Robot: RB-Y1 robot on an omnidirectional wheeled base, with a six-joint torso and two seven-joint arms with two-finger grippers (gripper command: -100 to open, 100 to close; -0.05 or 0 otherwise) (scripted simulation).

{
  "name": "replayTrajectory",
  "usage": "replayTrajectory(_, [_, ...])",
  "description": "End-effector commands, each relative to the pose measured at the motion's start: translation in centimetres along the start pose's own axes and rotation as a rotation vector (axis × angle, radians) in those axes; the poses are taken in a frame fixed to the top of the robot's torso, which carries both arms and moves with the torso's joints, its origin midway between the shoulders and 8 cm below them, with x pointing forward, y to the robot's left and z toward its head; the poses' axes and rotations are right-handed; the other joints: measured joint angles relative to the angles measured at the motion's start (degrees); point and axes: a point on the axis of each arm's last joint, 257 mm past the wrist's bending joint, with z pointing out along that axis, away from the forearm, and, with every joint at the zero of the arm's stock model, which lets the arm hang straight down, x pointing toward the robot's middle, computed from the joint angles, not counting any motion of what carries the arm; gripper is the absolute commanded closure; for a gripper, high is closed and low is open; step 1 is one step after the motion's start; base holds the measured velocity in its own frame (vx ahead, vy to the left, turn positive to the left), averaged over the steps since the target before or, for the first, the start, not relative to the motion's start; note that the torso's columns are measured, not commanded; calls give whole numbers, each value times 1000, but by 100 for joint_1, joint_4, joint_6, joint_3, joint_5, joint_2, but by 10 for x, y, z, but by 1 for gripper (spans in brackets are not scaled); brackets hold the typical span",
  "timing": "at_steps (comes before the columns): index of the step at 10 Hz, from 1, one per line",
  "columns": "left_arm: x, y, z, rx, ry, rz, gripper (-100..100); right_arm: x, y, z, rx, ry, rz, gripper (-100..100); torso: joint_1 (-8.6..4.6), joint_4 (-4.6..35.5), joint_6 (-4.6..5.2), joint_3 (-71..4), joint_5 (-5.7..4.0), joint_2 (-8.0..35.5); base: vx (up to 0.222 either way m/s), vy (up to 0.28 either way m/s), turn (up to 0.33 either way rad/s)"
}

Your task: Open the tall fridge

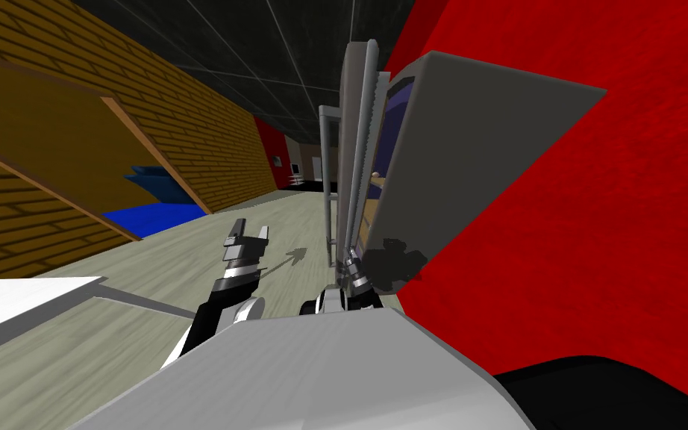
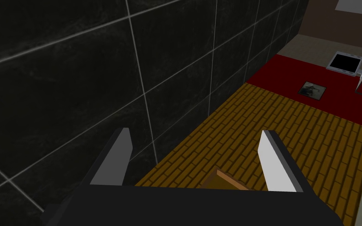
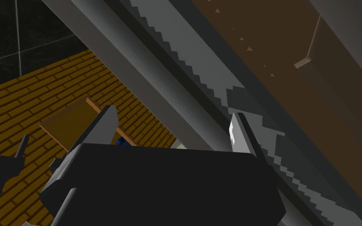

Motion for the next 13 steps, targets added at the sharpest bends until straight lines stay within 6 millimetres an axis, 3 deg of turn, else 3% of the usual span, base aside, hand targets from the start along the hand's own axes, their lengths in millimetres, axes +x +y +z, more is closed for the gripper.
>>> replayTrajectory(1, [0,0,0,0,0,0,0,-14,11,-4,-36,-27,92,-100,-2,4,2,6,1,9,16,-4,-17])
replayTrajectory(13, [0,0,0,0,0,0,0,-66,40,-17,-157,-89,503,-100,5,19,5,17,6,34,22,-11,-6])
